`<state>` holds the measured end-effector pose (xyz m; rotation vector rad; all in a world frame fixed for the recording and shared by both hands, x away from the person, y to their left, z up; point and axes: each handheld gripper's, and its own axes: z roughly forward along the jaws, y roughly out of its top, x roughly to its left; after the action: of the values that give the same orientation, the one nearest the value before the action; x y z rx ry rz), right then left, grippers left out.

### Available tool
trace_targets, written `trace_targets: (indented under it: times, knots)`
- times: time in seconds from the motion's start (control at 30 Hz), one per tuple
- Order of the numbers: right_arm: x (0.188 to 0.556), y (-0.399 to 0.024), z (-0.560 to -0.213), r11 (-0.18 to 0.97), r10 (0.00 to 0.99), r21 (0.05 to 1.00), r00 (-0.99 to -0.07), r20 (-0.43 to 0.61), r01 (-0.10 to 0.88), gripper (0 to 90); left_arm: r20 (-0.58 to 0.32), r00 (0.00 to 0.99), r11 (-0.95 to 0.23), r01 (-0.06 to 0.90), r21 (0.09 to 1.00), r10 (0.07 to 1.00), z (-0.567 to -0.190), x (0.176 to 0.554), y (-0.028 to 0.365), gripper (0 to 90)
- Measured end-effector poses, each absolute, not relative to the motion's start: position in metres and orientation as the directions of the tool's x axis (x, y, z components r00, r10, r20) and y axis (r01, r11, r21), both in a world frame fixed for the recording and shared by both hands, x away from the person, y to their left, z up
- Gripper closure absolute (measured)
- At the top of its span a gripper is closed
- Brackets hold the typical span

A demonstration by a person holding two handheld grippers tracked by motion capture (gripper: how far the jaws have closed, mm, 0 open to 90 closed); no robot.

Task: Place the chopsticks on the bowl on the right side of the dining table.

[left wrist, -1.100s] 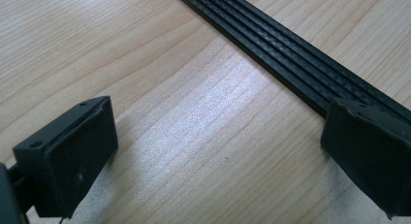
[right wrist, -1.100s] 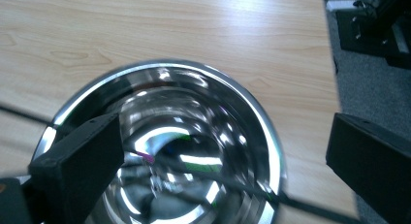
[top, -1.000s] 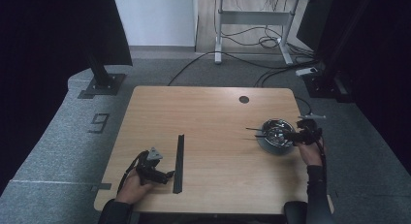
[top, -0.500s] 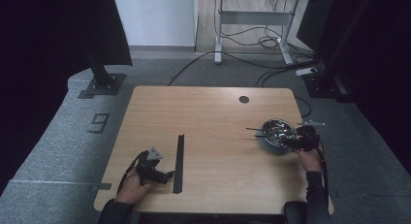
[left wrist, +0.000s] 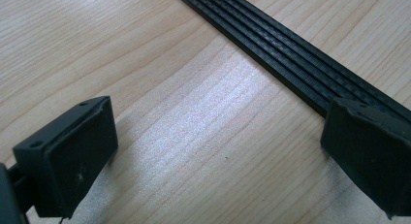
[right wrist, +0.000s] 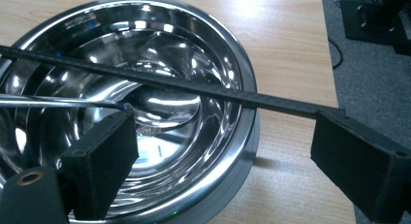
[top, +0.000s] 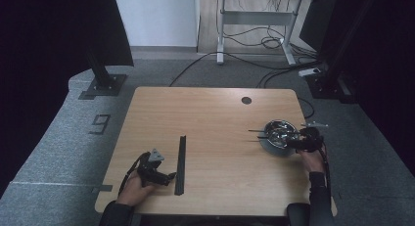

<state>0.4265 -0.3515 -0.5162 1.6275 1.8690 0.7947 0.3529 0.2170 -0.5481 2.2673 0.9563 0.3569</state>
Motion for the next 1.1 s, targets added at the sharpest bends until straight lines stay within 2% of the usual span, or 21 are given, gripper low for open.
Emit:
trace_targets:
  times: [0.7,1.1]
  knots:
    - [0.431,-0.353,-0.515,0.152,0.986,0.716,-0.154,-0.063,0.681,10.6,0.000,0.698,-0.528,0.541,0.655,0.716,-0.548,0.353,0.217,0.0]
    - [0.415,-0.351,-0.505,0.146,0.981,0.742,-0.193,-0.022,0.655,7.3,0.000,0.698,-0.527,0.542,0.655,0.716,-0.548,0.353,0.217,0.0]
